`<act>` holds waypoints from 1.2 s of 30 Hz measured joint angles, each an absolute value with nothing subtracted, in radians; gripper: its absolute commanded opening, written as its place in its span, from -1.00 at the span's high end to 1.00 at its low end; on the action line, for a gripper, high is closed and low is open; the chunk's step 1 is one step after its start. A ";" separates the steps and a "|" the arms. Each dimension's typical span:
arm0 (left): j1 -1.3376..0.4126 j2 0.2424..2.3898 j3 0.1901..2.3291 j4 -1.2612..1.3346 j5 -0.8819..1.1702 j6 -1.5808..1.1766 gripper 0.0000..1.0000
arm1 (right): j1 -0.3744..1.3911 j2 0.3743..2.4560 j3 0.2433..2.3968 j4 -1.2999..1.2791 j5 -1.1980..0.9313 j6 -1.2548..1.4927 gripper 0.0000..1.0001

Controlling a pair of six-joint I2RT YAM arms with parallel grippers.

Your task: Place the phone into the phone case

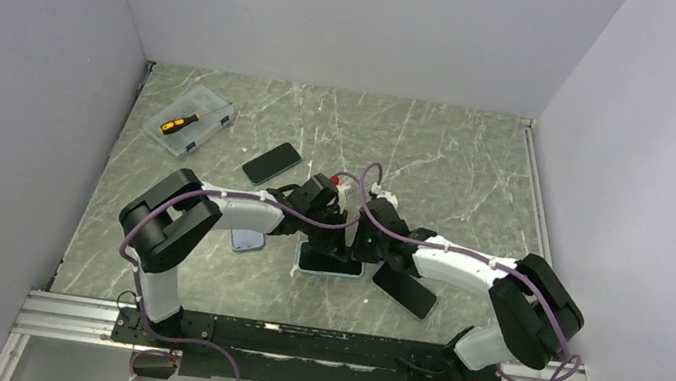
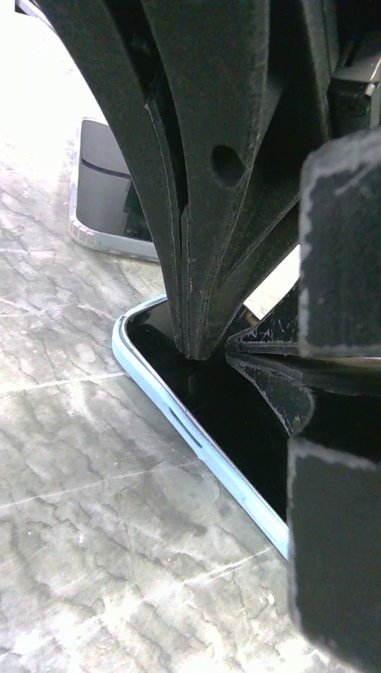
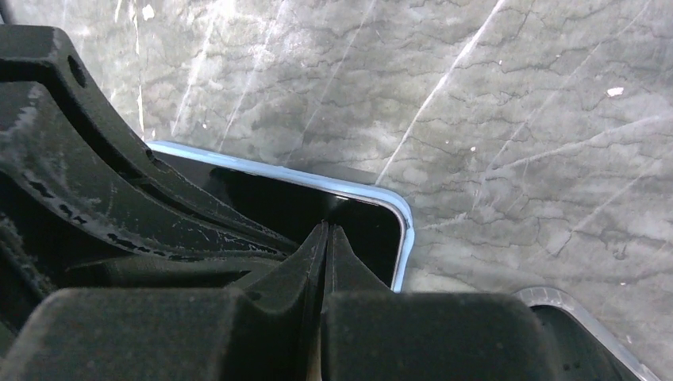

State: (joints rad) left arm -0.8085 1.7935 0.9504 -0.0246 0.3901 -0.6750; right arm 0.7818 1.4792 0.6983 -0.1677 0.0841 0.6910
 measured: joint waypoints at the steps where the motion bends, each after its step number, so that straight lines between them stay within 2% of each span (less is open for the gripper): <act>1: -0.809 1.797 0.951 -0.020 0.389 -0.675 0.98 | 0.778 1.479 0.687 -0.154 0.079 0.702 1.00; 10: -0.819 1.806 0.941 0.027 0.361 -0.694 1.00 | 0.766 1.463 0.609 -0.070 0.079 0.802 1.00; 23: -0.846 1.841 0.894 0.210 0.368 -0.751 1.00 | 0.765 1.378 0.542 -0.087 0.154 0.872 1.00; 36: -0.848 1.801 0.789 0.337 0.344 -0.783 1.00 | 0.848 1.320 0.490 -0.081 0.184 0.911 1.00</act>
State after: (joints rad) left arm -0.8478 1.8011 0.7891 0.3374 0.3435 -0.7826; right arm 0.8478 1.3205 0.4904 -0.0811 0.1841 0.9112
